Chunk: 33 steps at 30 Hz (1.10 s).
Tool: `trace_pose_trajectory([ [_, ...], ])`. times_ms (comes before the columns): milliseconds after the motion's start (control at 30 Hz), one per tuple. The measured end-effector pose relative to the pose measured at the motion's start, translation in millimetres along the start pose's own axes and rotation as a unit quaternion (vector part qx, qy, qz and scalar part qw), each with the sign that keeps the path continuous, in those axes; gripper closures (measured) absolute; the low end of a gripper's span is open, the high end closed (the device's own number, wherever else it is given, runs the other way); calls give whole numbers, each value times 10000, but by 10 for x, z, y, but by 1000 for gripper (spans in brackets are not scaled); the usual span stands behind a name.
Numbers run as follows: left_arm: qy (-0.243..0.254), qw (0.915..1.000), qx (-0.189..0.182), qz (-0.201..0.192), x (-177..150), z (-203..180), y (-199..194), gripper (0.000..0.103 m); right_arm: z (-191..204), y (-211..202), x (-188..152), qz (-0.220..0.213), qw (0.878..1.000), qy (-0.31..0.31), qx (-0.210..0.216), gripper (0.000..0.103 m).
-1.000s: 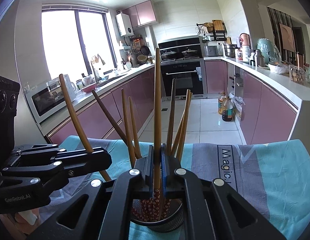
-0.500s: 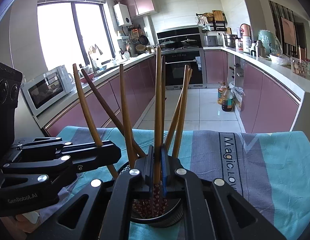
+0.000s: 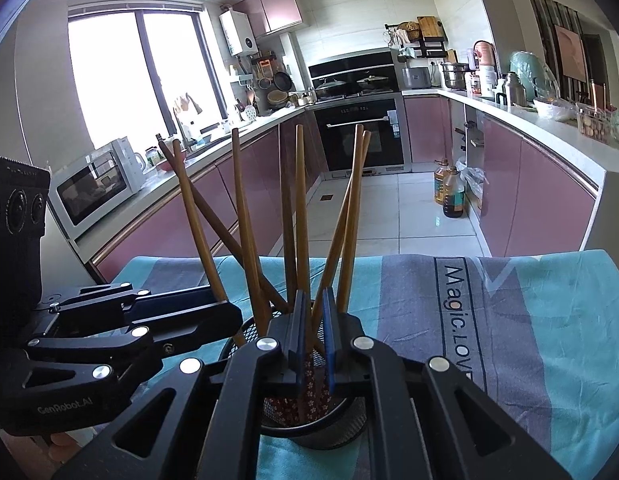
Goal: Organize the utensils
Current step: 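Open the left gripper to release its chopstick while the right releases too, then move both grippers down to the last pair of chopsticks on the cloth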
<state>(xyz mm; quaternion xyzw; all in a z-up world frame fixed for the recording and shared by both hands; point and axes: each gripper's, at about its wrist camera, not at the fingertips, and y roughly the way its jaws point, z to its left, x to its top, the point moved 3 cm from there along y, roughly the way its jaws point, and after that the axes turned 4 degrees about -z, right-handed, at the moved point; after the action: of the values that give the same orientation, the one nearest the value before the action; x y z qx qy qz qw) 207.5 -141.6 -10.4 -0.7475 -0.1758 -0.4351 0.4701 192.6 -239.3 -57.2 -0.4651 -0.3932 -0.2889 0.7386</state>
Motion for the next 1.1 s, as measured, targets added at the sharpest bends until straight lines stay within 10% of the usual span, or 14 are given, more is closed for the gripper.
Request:
trace_pose_trajectory([
  [267,11,9994,184,-296,-103,51,-225,60,21,-185,-72,-145,9999,46,76,74],
  [700,-4,9906,1197,-666,-499,226,-705,6,198,-644,-435,-197,9987,-79,474,38],
  [1100,-333,9842,1710,-307,-1081,508,-861,6,634,-357,-1076,798,9932,-519,666,35],
])
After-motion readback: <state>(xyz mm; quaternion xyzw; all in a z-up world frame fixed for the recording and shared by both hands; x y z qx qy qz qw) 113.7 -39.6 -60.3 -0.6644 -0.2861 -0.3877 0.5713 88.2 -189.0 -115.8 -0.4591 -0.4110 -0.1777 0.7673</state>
